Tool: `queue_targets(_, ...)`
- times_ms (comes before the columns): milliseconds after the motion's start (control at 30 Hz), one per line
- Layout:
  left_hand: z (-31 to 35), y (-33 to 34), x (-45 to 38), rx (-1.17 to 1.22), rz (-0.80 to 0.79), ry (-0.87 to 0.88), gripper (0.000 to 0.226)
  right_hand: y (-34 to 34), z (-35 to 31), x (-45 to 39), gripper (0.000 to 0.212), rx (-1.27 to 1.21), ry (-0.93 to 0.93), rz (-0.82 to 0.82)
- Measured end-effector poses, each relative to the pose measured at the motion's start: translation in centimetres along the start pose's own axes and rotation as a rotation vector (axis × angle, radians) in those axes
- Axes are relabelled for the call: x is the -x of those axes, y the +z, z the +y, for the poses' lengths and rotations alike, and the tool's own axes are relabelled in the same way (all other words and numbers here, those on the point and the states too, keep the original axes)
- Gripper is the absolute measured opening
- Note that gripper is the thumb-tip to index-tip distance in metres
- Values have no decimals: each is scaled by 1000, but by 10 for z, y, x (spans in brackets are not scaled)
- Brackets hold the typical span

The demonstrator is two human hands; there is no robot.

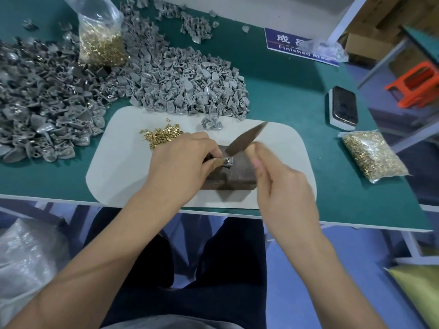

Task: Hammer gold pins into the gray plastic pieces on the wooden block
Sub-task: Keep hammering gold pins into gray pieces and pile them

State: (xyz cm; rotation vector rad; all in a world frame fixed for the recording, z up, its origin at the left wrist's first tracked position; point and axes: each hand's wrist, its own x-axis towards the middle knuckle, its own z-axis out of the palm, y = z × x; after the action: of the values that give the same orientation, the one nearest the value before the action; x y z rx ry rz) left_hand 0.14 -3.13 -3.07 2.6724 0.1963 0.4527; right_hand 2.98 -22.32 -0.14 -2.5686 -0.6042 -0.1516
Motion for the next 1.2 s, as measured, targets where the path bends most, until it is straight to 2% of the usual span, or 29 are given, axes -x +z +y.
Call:
queue_targets(67,-1,-1,0,-3,1,9,5,-1,2,1,29,-5,-16,-36)
queue_targets(200,-2,0,-1,26,0,4,4,-6,9,1,34,-191,33,144)
queue_targets(333,-3,-1,-2,-2,2,19,4,-1,9,2,35,11,-15,-23)
queue_targets(467,-5,0,-4,6,1,16,3,-2,9,0,36,-117,20,132)
queue_targets(600,-5,-1,-4,3,3,25,5,-1,11,2,30,5,-28,-11)
queue_targets(733,-6,0,-5,10,4,19,4,-3,14,0,34,-127,10,171)
queue_targets(833,-5,0,-5,7,3,23,7,1,15,4,34,-21,-18,3)
queue_targets(867,-6,0,-5,5,1,27,8,0,18,4,33,6,-30,-7)
queue_targets(1033,-6,-1,-5,7,-10,26,9,-2,20,3,38,-161,-45,294)
queue_targets(1067,-6,-1,-5,7,-13,28,9,1,16,4,40,-151,-60,287)
queue_targets(1167,-5,-3,-7,-12,-25,41,10,7,10,8,32,-28,-56,66)
queue_targets(1200,-5,-4,-7,-22,-30,47,11,5,12,7,29,26,-61,50)
